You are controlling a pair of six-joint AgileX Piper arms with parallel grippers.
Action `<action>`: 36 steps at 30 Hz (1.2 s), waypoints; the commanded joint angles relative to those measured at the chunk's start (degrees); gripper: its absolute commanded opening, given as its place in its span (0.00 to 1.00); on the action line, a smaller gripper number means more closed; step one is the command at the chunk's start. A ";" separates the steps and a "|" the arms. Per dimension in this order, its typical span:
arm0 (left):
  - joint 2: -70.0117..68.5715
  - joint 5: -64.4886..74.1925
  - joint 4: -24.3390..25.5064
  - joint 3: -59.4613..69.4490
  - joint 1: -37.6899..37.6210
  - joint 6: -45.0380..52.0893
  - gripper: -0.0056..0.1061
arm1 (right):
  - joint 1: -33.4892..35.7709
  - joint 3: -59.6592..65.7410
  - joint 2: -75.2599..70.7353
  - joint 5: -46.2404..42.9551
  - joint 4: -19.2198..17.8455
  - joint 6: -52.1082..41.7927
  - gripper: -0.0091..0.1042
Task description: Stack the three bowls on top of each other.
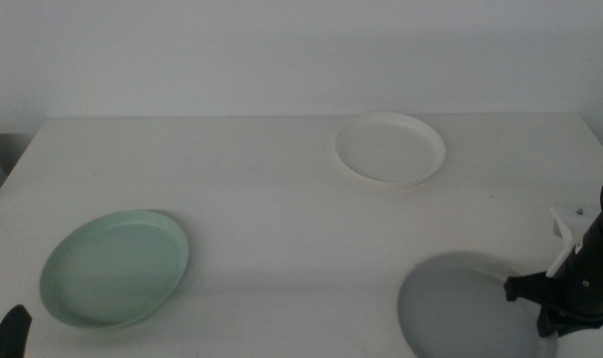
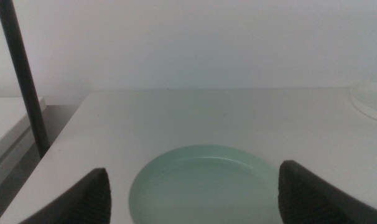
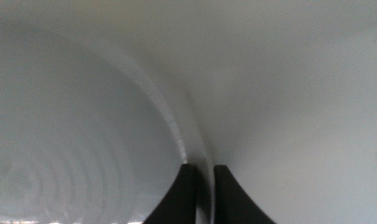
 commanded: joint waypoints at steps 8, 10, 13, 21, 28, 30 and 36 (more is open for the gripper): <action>-0.79 -4.04 -0.14 -0.30 0.14 -0.41 0.86 | 0.38 -4.44 -10.06 3.59 4.84 -0.37 0.07; -0.79 -4.04 -0.14 -0.30 0.14 -0.41 0.86 | 1.32 -6.73 -10.82 4.70 6.34 -0.99 0.07; -0.79 -4.04 -0.14 -0.30 0.14 -0.41 0.86 | 4.09 -10.22 -10.33 5.72 8.10 -1.41 0.07; -0.79 -4.04 -0.14 -0.30 0.14 -0.41 0.86 | 12.31 -19.93 -3.51 5.06 11.58 -1.41 0.07; -0.79 -4.04 -0.14 -0.30 0.14 -0.41 0.86 | 17.45 -23.66 3.30 4.11 12.66 -1.41 0.07; -0.79 -4.04 -0.14 -0.30 0.14 -0.41 0.86 | 17.85 -23.66 4.90 3.06 12.87 -1.41 0.07; -0.79 -4.04 -0.14 -0.30 0.14 -0.41 0.86 | 18.62 -23.66 8.21 0.16 14.24 -2.34 0.07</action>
